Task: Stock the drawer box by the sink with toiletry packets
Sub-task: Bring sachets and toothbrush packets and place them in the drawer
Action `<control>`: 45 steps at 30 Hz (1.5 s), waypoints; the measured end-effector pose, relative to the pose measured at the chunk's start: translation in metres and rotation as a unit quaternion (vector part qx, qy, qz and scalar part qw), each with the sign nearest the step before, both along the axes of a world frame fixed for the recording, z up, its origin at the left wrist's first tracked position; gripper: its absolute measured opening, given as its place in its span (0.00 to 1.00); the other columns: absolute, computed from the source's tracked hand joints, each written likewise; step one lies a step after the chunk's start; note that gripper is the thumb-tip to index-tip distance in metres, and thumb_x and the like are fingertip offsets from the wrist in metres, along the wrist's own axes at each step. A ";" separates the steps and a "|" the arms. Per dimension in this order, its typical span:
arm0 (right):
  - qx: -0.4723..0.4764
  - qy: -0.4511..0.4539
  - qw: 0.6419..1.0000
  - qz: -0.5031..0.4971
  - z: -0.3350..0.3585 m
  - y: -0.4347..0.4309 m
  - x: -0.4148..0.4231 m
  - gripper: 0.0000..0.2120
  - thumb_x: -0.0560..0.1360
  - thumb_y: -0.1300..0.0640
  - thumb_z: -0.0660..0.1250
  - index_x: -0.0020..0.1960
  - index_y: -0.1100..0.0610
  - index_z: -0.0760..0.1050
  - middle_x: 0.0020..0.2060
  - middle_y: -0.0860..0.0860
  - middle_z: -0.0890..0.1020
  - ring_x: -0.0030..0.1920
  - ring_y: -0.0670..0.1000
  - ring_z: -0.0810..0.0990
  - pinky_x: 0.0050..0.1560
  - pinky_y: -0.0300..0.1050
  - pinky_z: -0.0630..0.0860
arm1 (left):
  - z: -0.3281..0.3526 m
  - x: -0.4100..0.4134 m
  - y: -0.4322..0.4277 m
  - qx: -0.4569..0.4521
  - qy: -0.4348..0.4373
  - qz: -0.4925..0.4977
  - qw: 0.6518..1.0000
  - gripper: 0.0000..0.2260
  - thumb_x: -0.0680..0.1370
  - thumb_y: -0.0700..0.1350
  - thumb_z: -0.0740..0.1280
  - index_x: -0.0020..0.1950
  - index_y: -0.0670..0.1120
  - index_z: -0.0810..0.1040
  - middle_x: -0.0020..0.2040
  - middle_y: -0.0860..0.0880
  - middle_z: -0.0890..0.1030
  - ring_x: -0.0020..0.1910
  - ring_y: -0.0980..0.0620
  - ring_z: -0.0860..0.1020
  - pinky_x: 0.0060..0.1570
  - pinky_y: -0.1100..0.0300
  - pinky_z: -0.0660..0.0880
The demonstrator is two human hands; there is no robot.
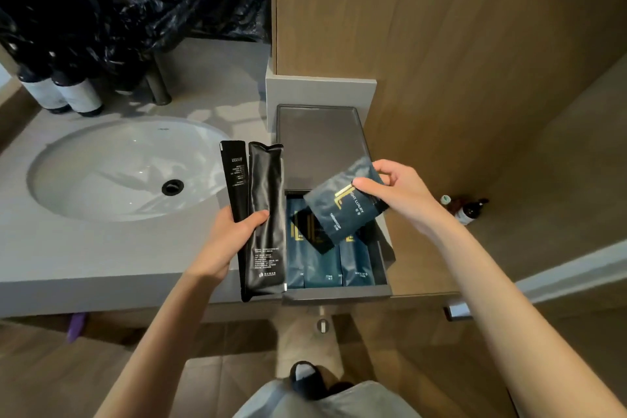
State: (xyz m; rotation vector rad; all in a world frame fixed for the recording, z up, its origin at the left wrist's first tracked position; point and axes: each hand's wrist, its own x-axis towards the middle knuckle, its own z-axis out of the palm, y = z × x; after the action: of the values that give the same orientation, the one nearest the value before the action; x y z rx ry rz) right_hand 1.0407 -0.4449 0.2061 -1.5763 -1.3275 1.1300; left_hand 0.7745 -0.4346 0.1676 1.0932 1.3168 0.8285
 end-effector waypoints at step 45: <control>-0.030 -0.422 0.881 0.211 -0.056 -0.050 -0.039 0.23 0.79 0.48 0.61 0.73 0.52 0.66 0.73 0.51 0.68 0.68 0.53 0.73 0.67 0.49 0.71 | -0.005 0.012 -0.030 -0.027 -0.028 -0.018 0.999 0.09 0.77 0.42 0.67 0.56 0.49 0.76 0.50 0.51 0.82 0.49 0.53 0.81 0.44 0.63 0.75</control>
State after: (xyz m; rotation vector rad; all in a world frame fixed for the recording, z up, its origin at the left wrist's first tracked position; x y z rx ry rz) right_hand 1.0014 -0.4950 0.1504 -1.9835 -2.3111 0.7095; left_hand 0.7864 -0.4642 0.1625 1.0415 1.2631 0.7882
